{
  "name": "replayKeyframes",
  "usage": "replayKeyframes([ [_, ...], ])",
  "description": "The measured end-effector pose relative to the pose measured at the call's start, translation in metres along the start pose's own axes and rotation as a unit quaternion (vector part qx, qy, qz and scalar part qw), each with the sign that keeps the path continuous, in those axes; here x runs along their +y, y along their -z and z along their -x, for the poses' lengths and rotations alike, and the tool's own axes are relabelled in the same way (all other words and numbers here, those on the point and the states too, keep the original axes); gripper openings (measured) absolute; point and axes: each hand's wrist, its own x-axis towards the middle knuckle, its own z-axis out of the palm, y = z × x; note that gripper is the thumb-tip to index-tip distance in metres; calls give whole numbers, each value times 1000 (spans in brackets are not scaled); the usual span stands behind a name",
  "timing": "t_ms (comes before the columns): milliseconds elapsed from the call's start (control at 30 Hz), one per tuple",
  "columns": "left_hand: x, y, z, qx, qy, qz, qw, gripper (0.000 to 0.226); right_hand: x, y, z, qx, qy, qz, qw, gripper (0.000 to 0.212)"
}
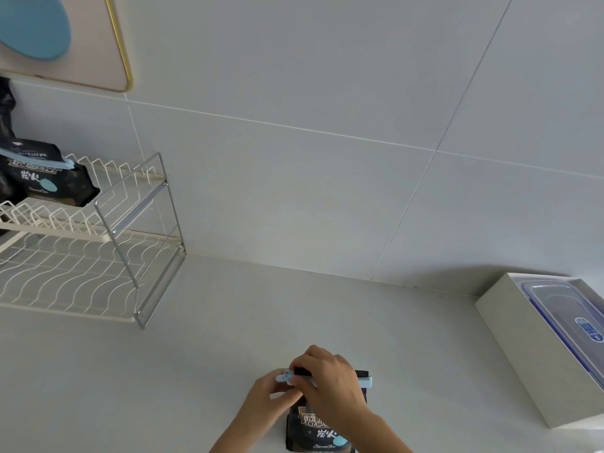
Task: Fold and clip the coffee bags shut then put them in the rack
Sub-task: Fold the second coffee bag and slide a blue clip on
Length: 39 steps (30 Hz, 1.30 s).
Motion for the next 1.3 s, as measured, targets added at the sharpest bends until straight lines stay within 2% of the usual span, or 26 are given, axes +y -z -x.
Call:
replayKeyframes([
  [100, -2, 18, 5, 37, 9, -58, 998, 7, 1, -2, 0, 5, 9, 16, 1000, 23],
  [200, 5, 28, 10, 24, -11, -172, 985, 14, 1, -5, 1, 3, 20, 41, 999, 26],
  [367, 21, 32, 5, 26, -58, -381, 922, 29, 1, -4, 2, -4, 25, 48, 999, 25],
  [600, 29, 31, 7, 22, -75, -429, 900, 37, -1, -5, 3, -5, 26, 62, 998, 28],
  [767, 29, 30, 10, 19, -41, -387, 921, 35, 0, -6, 6, 30, 24, 40, 998, 27],
  [900, 29, 26, 7, 26, 41, -271, 961, 49, -2, -1, 7, 47, 20, -28, 998, 22],
  [1000, 23, 20, 6, 5, 55, -213, 975, 51, 0, 3, 12, 44, 23, -79, 996, 15],
  [1167, 14, 13, 6, -15, 45, -121, 991, 35, 2, 9, 20, 47, 9, -125, 991, 9],
  [1300, 14, 12, 3, -32, 45, -79, 995, 20, 2, 9, 23, 42, 1, -136, 990, 13],
])
